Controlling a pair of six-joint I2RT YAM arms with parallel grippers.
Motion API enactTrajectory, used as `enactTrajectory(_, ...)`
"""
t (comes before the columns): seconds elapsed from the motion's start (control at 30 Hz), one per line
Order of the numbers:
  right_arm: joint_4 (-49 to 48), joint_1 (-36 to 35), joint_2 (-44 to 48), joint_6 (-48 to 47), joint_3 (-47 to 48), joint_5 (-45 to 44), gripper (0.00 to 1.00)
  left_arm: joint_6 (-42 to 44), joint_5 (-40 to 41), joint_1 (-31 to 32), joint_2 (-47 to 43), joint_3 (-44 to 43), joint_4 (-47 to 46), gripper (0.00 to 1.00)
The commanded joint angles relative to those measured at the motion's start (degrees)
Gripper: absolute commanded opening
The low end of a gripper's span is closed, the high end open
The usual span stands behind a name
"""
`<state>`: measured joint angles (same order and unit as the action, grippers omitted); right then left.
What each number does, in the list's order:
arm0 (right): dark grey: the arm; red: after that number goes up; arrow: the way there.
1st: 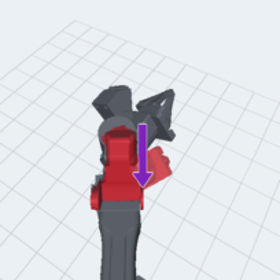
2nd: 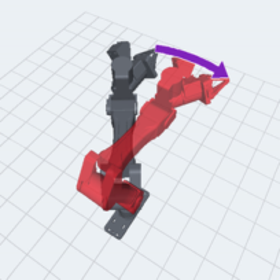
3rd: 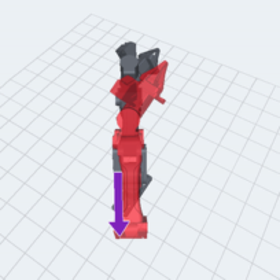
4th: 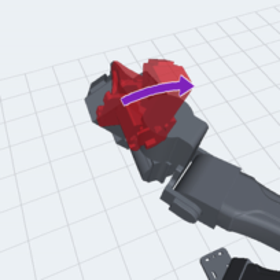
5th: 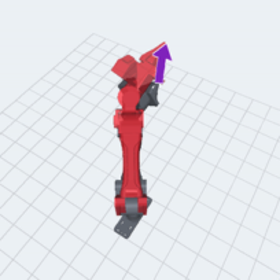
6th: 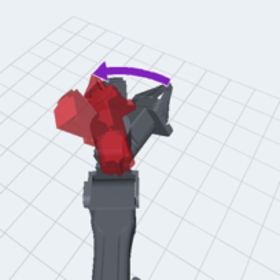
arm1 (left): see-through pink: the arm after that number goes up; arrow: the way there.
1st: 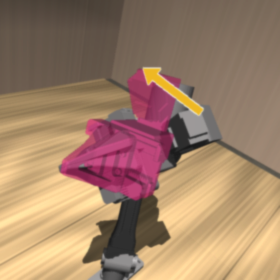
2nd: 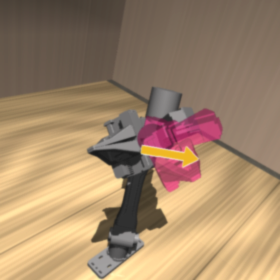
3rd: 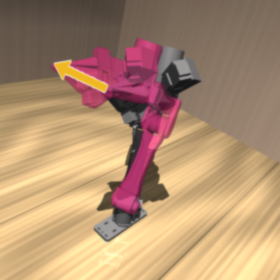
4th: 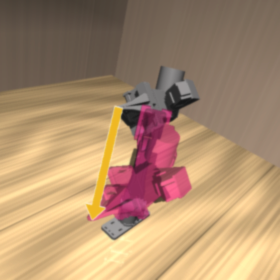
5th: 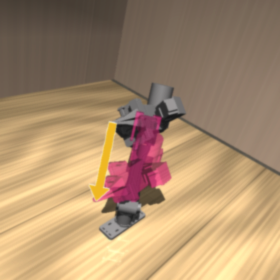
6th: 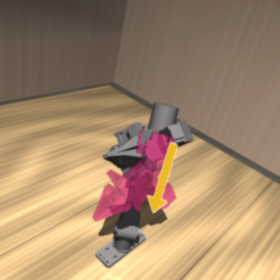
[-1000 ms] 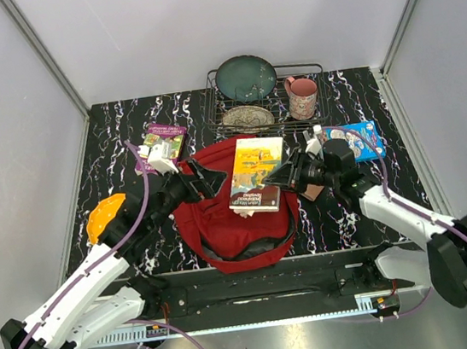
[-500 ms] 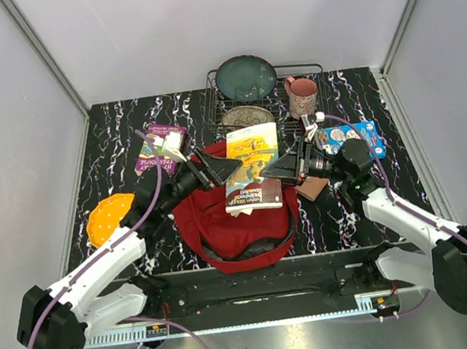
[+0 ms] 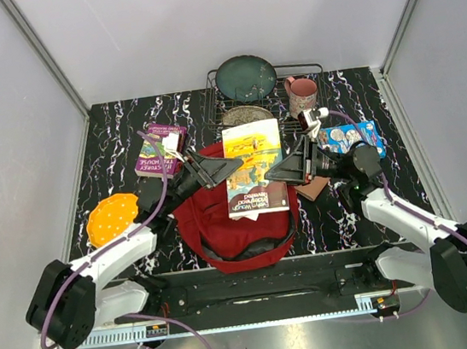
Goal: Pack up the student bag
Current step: Pick up the book from the center of the board.
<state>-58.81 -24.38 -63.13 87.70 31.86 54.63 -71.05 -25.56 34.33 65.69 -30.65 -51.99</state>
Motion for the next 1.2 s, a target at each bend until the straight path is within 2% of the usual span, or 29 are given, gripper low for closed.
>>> enactTrajectory(0.0, -13.0, -0.2, -0.4, 1.3, 3.7, -0.9, 0.0, -5.5, -3.4, -0.3, 1.8, 1.8, -11.2, 0.99)
enactTrajectory(0.17, -14.1, -0.2, -3.0, 1.6, 3.4, -0.2, 0.0, -7.5, -6.7, -0.3, 4.3, 0.1, -16.6, 0.99)
enactTrajectory(0.2, -14.0, -0.3, -3.0, 1.6, 3.1, -0.2, 0.0, -8.1, -7.1, -0.3, 4.7, -0.2, -18.0, 0.95)
enactTrajectory(0.27, -13.4, -0.2, -3.4, 1.0, 2.5, -0.2, 0.0, -8.3, -7.1, -0.3, 4.7, -0.3, -18.7, 0.81)
enactTrajectory(0.33, -10.9, -0.3, -3.0, -1.0, 1.6, -0.4, 0.0, -7.9, -6.6, -0.3, 4.3, -0.3, -17.4, 0.74)
enactTrajectory(0.37, -9.7, -0.2, -2.1, -1.8, 1.1, -0.9, 0.0, -6.7, -6.5, -0.3, 3.5, -0.1, -16.3, 0.63)
enactTrajectory(0.43, -4.0, -0.3, -0.9, -5.4, 0.8, -1.2, 0.0, -5.2, -5.8, -0.3, 2.3, 0.1, -12.3, 0.52)
enactTrajectory(0.47, -1.5, -0.2, 0.3, -6.9, 0.8, -1.5, 0.0, -3.5, -5.4, -0.3, 0.6, 0.2, -10.7, 0.41)
enactTrajectory(0.57, 10.1, -0.2, 3.1, -13.7, 1.5, -2.8, 0.02, 1.4, -3.1, -0.3, -3.8, -0.2, -1.5, 0.28)
enactTrajectory(0.6, 17.4, -0.2, 3.7, -15.5, 2.1, -3.3, 0.03, 2.9, -2.3, -0.4, -5.0, -1.0, 5.0, 0.18)
enactTrajectory(0.67, 24.1, -0.2, 4.9, -21.0, 3.7, -4.7, 0.06, 8.0, 0.9, -0.4, -8.9, -2.5, 12.6, 0.06)
enactTrajectory(0.7, 28.7, -0.3, 5.3, -22.0, 4.2, -5.4, 0.09, 9.6, 2.0, -0.3, -10.0, -3.4, 19.6, 0.0)
enactTrajectory(0.8, 34.6, -0.3, 5.6, -24.6, 6.0, -7.6, 0.35, 12.8, 7.5, -0.4, -13.6, -5.7, 27.9, 0.0)
enactTrajectory(0.87, 35.2, -0.3, 5.7, -24.0, 6.1, -9.4, 0.6, 12.7, 12.5, -0.4, -15.2, -6.4, 30.5, 0.0)
enactTrajectory(0.93, 36.6, -0.5, 6.6, -23.4, 5.6, -11.5, 0.75, 11.6, 17.7, -0.3, -16.2, -6.0, 31.5, 0.0)
enactTrajectory(0.97, 41.3, -0.7, 7.3, -23.8, 5.5, -15.0, 0.83, 10.1, 19.3, -0.3, -16.9, -5.7, 31.7, 0.0)
enactTrajectory(1.07, 52.0, -1.7, 12.3, -25.5, 4.8, -25.6, 0.9, 7.7, 24.7, -0.4, -18.3, -4.7, 31.2, 0.0)
enactTrajectory(1.17, 51.6, -2.0, 16.8, -20.3, 0.7, -30.1, 0.92, 5.8, 28.9, -0.3, -19.6, -3.1, 28.9, 0.0)
